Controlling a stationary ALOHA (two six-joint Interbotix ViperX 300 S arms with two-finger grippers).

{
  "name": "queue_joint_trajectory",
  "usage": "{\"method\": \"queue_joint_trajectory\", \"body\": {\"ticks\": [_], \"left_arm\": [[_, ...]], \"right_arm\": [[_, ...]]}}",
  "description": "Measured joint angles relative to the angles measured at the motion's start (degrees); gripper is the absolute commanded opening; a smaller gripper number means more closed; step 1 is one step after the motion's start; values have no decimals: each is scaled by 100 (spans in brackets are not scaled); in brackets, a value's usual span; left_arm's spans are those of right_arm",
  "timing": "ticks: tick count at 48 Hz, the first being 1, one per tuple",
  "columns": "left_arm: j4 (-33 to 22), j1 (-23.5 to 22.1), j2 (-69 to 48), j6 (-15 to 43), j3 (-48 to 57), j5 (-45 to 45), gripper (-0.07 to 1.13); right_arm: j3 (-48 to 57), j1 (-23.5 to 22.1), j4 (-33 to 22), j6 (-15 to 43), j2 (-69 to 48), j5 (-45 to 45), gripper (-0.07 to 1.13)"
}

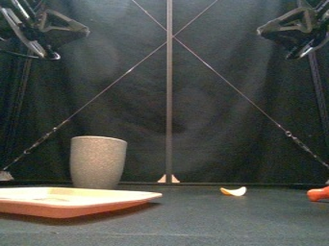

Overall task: Pick the drumstick then place it on the pink plate
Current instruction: Pick the drumstick

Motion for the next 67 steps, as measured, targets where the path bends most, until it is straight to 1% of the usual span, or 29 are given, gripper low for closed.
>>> {"method": "queue_joint_trajectory", "body": {"ticks": [2,5,8,13,16,19,24,29,34,38,42,45,46,47,51,54,58,62,66,67], "left_arm": [[-70,-26,9,-9,26,62,-3],[-431,-88,44,-193,167,422,-2],[-721,-114,88,-211,229,694,-2],[-1055,-123,97,-193,237,984,-1],[-1134,-123,105,-185,237,1107,-1],[-1143,-123,105,-185,237,1178,-1],[-1072,-123,105,-185,229,1222,-1],[-844,-123,105,-176,158,1230,-1],[-562,-123,105,-176,88,1230,-1],[-422,-123,105,-176,70,1239,-1],[-334,-123,105,-176,70,1239,-1],[-316,-114,114,-176,70,1230,-1],[-316,-114,105,-176,70,1230,-1],[-316,-114,105,-185,70,1239,-1],[-308,-105,105,-176,70,1239,-1],[-299,-105,105,-167,70,1230,-1],[-290,-97,105,-167,70,1239,-1],[-246,-105,105,-167,70,1239,-1],[-193,-97,105,-167,70,1239,-1],[-185,-97,105,-167,70,1230,-1]], "right_arm": [[35,9,9,26,18,9,6],[123,18,26,53,132,88,5],[167,9,105,44,325,272,5],[176,18,360,62,677,694,5],[141,18,589,158,870,1011,5],[53,26,826,229,1046,1336,5],[-237,-9,1301,352,1301,2180,5],[-536,-44,1670,448,1362,3120,5],[-791,-97,1872,686,1389,3973,5],[-932,-167,1854,984,1397,4579,6],[-1072,-334,1661,1327,1406,5159,6],[-1178,-439,1371,1600,1415,5555,6],[-1230,-475,1178,1758,1406,5730,6],[-1230,-475,1178,1758,1406,5730,6],[-1327,-510,563,2224,1415,6108,9],[-1345,-510,97,2566,1424,6223,15],[-1345,-483,-475,3129,1468,6258,31],[-1336,-422,-940,3683,1485,6267,50],[-1292,-360,-1160,4122,1494,6231,69],[-1274,-352,-1187,4210,1494,6223,76]]}}
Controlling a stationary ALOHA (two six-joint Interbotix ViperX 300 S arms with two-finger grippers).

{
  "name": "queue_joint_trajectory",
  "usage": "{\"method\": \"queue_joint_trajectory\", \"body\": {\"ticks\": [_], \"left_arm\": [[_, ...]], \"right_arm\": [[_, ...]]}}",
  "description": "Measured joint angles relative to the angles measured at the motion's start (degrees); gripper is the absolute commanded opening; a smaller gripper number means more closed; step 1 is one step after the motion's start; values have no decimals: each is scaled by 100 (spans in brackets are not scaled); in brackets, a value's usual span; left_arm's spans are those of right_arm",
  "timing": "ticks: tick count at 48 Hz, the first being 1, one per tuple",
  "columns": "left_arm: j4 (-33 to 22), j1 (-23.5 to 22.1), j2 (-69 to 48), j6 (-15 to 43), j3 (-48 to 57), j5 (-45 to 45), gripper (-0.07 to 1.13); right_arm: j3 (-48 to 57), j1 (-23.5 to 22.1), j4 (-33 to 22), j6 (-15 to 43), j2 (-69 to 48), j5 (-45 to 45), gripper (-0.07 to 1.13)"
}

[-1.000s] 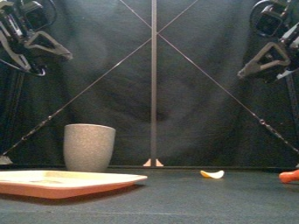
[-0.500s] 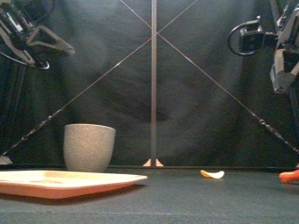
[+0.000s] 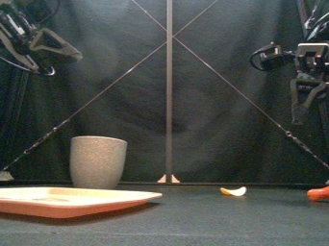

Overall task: Pick the drumstick then place it on the pink plate
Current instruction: Pick the drumstick

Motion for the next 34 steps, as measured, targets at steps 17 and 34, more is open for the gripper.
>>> {"method": "queue_joint_trajectory", "body": {"ticks": [17,34], "left_arm": [[105,123,0,0,9,-114,-1],[308,141,0,0,18,-325,-1]], "right_arm": [[431,360,782,923,35,-1081,92],[940,387,1195,940,545,-1951,92]]}}
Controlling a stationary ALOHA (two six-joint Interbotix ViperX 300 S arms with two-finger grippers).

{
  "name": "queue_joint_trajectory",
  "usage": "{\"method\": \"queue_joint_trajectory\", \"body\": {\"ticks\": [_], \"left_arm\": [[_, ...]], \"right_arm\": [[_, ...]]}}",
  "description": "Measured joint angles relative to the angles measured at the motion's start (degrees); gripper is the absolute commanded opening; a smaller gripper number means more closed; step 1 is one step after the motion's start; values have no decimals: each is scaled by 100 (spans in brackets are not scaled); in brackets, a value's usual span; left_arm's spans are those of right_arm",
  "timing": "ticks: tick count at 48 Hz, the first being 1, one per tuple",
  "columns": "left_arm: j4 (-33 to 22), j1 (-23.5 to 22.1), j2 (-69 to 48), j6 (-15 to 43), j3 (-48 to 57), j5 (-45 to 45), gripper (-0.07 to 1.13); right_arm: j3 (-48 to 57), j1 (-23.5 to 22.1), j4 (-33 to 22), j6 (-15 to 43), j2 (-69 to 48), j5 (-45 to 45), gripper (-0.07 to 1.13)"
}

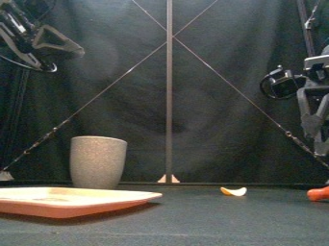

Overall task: Pick the drumstick then place it on the pink plate
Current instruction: Pick the drumstick

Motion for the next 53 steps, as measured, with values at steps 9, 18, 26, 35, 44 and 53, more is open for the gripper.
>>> {"method": "queue_joint_trajectory", "body": {"ticks": [9,18,26,35,44,53], "left_arm": [[9,0,0,0,26,-9,-1],[9,0,0,0,26,-9,-1],[9,9,0,0,35,-9,-1],[9,70,0,0,105,-9,-1],[18,88,0,-9,132,-9,-1],[9,88,0,0,158,-9,-1]], "right_arm": [[-149,18,-193,9,334,211,92],[-387,44,-202,9,905,431,92],[-571,141,-202,9,1371,431,92],[-773,264,-158,26,1942,422,92],[-905,272,-158,26,2276,422,91],[-949,264,-149,26,2487,422,87]]}}
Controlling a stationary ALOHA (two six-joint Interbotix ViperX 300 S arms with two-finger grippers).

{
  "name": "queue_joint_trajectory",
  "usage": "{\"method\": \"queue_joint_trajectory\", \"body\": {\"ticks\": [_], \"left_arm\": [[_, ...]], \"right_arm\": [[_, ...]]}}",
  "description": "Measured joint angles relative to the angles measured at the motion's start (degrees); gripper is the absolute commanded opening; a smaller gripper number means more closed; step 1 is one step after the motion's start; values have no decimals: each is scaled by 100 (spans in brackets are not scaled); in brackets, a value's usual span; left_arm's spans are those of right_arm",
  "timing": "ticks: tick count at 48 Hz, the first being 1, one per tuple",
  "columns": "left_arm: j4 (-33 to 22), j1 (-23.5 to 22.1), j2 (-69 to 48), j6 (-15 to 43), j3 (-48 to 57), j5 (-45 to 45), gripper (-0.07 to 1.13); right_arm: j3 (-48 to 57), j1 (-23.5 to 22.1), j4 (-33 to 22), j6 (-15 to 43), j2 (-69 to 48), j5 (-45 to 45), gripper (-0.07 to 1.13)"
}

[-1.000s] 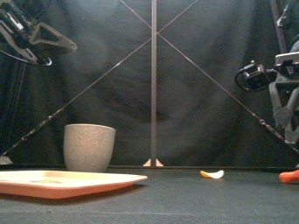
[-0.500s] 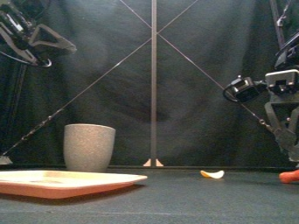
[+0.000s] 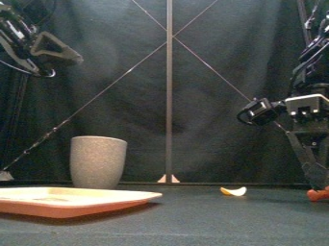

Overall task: Pick the drumstick then place it on the pink plate
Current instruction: Pick the drumstick

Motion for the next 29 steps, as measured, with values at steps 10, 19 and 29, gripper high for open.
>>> {"method": "queue_joint_trajectory", "body": {"ticks": [10,19,29], "left_arm": [[9,0,0,0,35,0,-1],[0,9,0,0,53,0,-1],[9,9,0,0,70,0,-1]], "right_arm": [[-18,9,44,0,132,-9,76],[-88,9,35,0,316,0,63],[-246,26,62,0,422,9,48]]}}
